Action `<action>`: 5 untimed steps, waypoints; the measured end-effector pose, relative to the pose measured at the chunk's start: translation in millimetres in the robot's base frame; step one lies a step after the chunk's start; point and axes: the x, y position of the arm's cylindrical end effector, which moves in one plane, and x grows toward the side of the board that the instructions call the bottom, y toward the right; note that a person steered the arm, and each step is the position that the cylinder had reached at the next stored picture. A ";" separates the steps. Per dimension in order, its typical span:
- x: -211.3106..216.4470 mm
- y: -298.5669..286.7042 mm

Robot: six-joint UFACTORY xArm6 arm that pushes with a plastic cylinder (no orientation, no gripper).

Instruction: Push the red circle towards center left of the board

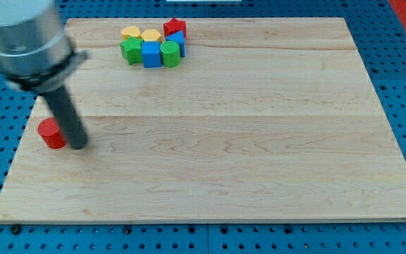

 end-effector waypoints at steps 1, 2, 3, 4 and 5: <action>0.7 -43.3; -44.4 -37.7; -34.6 -23.0; 6.8 -68.6; -22.5 -79.2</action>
